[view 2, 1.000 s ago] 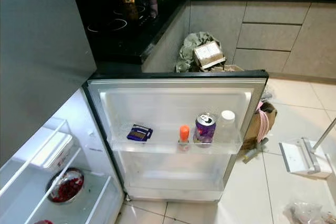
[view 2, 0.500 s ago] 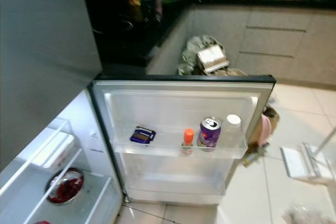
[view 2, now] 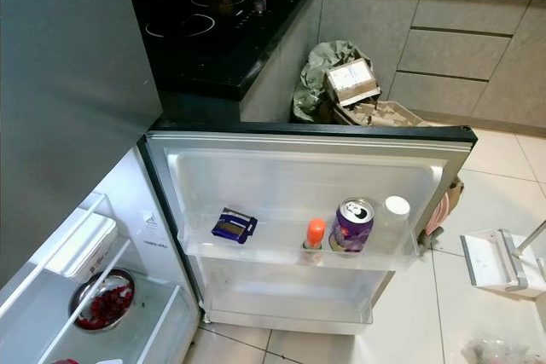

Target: Restocking fridge

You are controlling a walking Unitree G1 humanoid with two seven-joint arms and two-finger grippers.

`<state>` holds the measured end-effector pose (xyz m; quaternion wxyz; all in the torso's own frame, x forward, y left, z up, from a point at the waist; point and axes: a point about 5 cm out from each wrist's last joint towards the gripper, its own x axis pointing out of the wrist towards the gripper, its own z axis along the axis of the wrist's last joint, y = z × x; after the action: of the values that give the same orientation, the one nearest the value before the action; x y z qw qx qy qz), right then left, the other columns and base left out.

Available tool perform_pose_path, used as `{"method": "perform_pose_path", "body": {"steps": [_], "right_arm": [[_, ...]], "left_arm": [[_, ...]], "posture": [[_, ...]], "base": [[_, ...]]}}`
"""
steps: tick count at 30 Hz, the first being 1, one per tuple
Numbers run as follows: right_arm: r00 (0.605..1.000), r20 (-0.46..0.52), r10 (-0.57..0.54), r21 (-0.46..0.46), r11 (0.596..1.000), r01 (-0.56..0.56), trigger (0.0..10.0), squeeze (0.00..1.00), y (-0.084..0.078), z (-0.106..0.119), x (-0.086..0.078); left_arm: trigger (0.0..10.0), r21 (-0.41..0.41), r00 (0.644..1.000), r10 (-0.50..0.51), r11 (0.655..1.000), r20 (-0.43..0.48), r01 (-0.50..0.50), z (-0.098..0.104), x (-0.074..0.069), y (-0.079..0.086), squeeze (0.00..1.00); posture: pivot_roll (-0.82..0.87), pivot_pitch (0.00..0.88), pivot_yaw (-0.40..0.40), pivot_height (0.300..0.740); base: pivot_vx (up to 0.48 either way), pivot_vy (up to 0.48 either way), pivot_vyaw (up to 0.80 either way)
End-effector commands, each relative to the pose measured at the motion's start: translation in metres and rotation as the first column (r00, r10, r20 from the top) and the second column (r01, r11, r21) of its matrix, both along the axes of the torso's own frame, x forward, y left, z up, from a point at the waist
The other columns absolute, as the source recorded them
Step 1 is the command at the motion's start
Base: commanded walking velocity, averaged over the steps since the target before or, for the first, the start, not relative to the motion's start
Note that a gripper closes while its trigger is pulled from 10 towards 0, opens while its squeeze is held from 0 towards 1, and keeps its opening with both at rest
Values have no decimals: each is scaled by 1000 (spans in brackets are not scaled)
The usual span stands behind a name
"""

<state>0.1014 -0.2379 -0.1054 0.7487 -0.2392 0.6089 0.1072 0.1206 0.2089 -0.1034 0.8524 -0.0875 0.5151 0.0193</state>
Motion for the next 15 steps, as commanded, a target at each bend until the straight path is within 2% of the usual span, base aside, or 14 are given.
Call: {"method": "perform_pose_path", "body": {"steps": [1,7,10,15], "right_arm": [[1000,-3,-17,4,1000,17,10000,0,-3,0,-3],[999,9,-47,46,998,46,10000,0,-3,0,-4],[997,-2,-72,73,995,72,10000,0,-4,0,-6],[998,-3,-69,66,995,69,10000,0,-6,1,-7]], "left_arm": [[10000,-16,1000,-2,1000,-26,2,-3,-8,-2,0],[10000,-29,1000,1,1000,-27,-2,-3,-9,-4,0],[10000,-36,1000,5,999,-27,-6,-3,-9,-5,0],[10000,-40,1000,4,999,-29,-5,-4,-9,-6,0]], "posture": [[-82,0,16,740],[-83,0,11,740],[-84,0,7,740],[-84,0,5,740]], "base": [[0,-461,0],[0,-464,0],[0,-465,740],[0,-469,770]]}}
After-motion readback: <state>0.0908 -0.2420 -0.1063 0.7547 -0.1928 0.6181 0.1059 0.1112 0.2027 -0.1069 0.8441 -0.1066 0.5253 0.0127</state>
